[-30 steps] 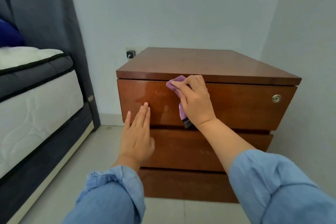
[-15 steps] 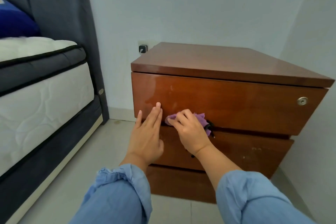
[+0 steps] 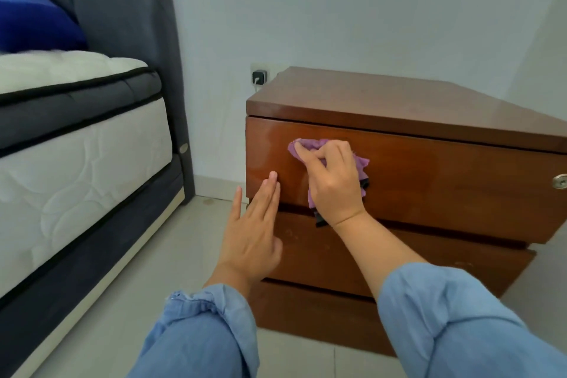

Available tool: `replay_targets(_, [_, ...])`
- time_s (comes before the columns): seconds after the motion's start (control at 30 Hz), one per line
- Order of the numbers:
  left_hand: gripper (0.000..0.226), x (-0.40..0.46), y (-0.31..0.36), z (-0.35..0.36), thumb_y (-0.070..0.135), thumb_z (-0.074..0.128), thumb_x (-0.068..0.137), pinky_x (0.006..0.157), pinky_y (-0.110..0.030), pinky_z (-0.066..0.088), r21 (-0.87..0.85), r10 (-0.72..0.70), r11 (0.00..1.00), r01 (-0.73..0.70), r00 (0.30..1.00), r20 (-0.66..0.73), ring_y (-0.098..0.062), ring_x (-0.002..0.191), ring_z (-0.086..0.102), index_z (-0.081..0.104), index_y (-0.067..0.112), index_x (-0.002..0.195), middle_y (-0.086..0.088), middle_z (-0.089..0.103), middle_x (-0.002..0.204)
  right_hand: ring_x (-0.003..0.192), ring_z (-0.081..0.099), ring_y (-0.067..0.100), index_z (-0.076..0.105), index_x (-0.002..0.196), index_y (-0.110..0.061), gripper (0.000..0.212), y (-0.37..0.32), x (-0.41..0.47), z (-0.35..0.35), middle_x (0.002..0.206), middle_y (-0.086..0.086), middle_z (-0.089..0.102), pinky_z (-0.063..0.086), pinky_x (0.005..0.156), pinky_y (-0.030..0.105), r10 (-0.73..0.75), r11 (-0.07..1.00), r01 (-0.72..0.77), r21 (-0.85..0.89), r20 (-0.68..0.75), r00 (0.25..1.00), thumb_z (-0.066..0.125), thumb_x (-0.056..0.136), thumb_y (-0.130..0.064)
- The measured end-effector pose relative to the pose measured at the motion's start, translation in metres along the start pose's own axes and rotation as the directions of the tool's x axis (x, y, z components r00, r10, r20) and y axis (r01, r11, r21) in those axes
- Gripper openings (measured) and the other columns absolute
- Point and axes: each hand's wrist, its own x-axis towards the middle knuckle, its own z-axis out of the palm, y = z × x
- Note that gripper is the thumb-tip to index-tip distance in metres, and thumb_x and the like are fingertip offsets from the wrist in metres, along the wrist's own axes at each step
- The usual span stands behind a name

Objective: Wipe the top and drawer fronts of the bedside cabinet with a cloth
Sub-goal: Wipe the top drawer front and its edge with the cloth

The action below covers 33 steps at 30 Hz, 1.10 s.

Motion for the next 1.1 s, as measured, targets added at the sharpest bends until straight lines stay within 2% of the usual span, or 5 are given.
replay_targets(0.33, [0.088, -0.019, -0.009, 0.009, 0.027, 0.056, 0.066, 0.113, -0.051, 0.011, 0.017, -0.029, 0.999, 0.028, 0.996, 0.079, -0.022, 0.144, 0.025, 0.03, 0.004, 0.147, -0.012, 0.021, 0.157, 0.095, 0.053, 0.019, 0.066, 0.113, -0.014, 0.04, -0.026, -0.069, 0.003, 0.099, 0.003, 0.064, 0.052, 0.078, 0.028, -0.128, 0.99, 0.096, 0.099, 0.41, 0.903, 0.079, 0.075, -0.011])
replay_targets(0.57, [0.082, -0.027, -0.009, 0.009, 0.03, 0.049, 0.07, 0.119, -0.043, 0.007, -0.028, -0.068, 0.997, 0.073, 0.988, 0.135, -0.017, 0.141, 0.031, 0.032, 0.006, 0.146, -0.009, 0.028, 0.155, 0.093, 0.056, 0.025, 0.067, 0.112, -0.007, 0.022, -0.023, 0.038, -0.01, 0.097, 0.01, 0.064, 0.048, 0.078, 0.033, -0.134, 0.98, 0.113, 0.162, 0.124, 0.983, 0.062, 0.092, -0.016])
replay_targets(0.67, [0.08, -0.03, -0.008, 0.013, 0.03, 0.039, 0.083, 0.116, -0.039, -0.01, -0.082, -0.032, 0.996, 0.044, 0.989, 0.144, -0.014, 0.148, 0.005, 0.005, 0.011, 0.152, -0.004, -0.001, 0.161, 0.091, 0.056, 0.026, 0.066, 0.112, -0.006, 0.022, -0.015, 0.053, 0.002, 0.096, 0.011, 0.063, 0.049, 0.078, 0.033, -0.143, 0.989, 0.137, 0.056, 0.1, 0.985, 0.059, 0.092, -0.015])
replay_targets(0.77, [0.08, -0.029, -0.011, 0.015, 0.03, 0.037, 0.085, 0.114, -0.037, -0.016, -0.1, -0.03, 0.994, 0.043, 0.991, 0.129, -0.011, 0.147, -0.005, -0.005, 0.014, 0.152, 0.0, -0.01, 0.16, 0.089, 0.053, 0.026, 0.066, 0.114, -0.007, 0.025, -0.018, 0.031, 0.018, 0.091, 0.011, 0.062, 0.048, 0.078, 0.032, -0.118, 0.993, 0.118, -0.002, 0.084, 0.99, 0.062, 0.09, -0.012])
replay_targets(1.1, [0.088, -0.031, -0.016, 0.011, 0.04, 0.044, 0.08, 0.118, -0.036, -0.011, -0.135, -0.019, 0.99, 0.041, 0.988, 0.156, -0.011, 0.147, -0.002, 0.001, 0.013, 0.153, -0.001, -0.002, 0.161, 0.093, 0.056, 0.024, 0.067, 0.111, -0.01, 0.039, -0.044, -0.049, 0.022, 0.101, 0.007, 0.064, 0.053, 0.075, 0.034, -0.215, 0.976, 0.179, 0.123, 0.419, 0.882, 0.077, 0.074, -0.006])
